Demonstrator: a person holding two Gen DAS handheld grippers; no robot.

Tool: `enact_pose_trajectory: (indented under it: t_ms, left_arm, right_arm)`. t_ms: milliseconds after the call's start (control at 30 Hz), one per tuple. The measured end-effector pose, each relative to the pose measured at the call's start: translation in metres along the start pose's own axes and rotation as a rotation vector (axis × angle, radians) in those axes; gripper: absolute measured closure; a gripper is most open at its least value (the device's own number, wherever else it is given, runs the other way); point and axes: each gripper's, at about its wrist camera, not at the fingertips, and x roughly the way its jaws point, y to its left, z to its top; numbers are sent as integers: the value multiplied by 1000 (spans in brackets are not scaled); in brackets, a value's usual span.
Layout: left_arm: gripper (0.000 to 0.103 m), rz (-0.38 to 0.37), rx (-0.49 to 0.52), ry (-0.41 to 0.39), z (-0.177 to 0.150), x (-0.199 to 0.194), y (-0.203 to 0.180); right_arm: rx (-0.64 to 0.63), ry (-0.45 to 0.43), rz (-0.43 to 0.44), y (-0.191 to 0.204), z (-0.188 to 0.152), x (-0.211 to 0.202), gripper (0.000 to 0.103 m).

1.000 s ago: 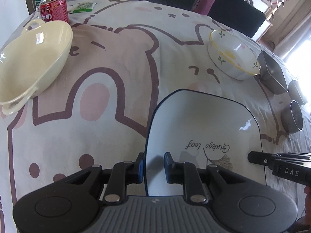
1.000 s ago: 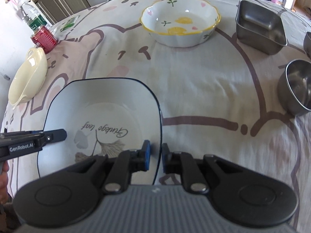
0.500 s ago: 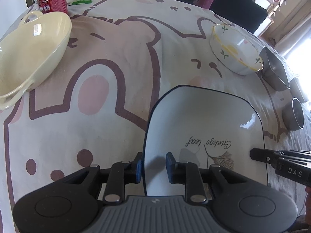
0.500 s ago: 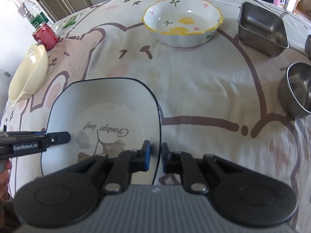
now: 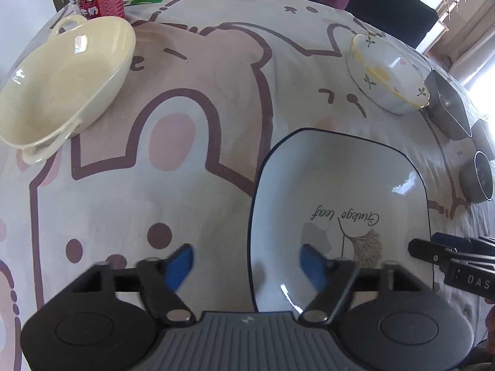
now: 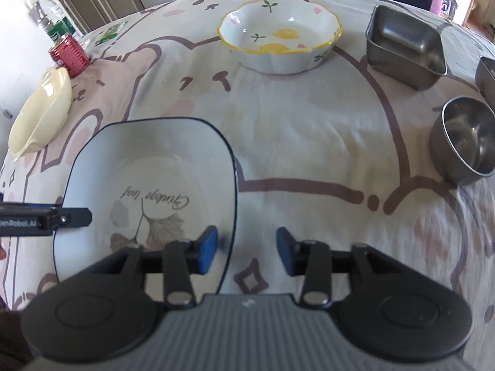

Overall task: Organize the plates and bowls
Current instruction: 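Lower the plate onto the tablecloth and open both grippers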

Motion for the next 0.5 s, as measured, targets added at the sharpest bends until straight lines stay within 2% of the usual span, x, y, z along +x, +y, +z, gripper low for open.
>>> enact_pose_trajectory:
  t_ms: [33, 100, 167, 233, 267, 400, 500]
  left_arm:
    - [15, 6, 7, -3, -1, -3, -1]
    - [11, 16, 17, -12, -3, -9, -4]
    - [2, 26, 12, -25, -6, -17, -5]
    - [1, 33, 8, -41, -8, -26, -7]
    - [1, 33, 5, -52, -8, -32, -9]
    - [0, 27, 9, -111, -7, -61, -14]
    - [0, 61, -25, -194, -4, -85, -12]
  right_arm:
    - [-2, -4, 4, 0, -2, -2, 32]
    - [-14, -17, 13, -1, -6, -8, 26]
    - [-40, -35, 28, -1, -11, -15, 20]
    - [-51, -52, 30, -2, -15, -24, 5]
    - [-53, -68, 33, -3, -17, -28, 1]
    - [-63, -126, 37, -11, -19, -44, 0]
    - [-64, -175, 21, -14, -14, -56, 0]
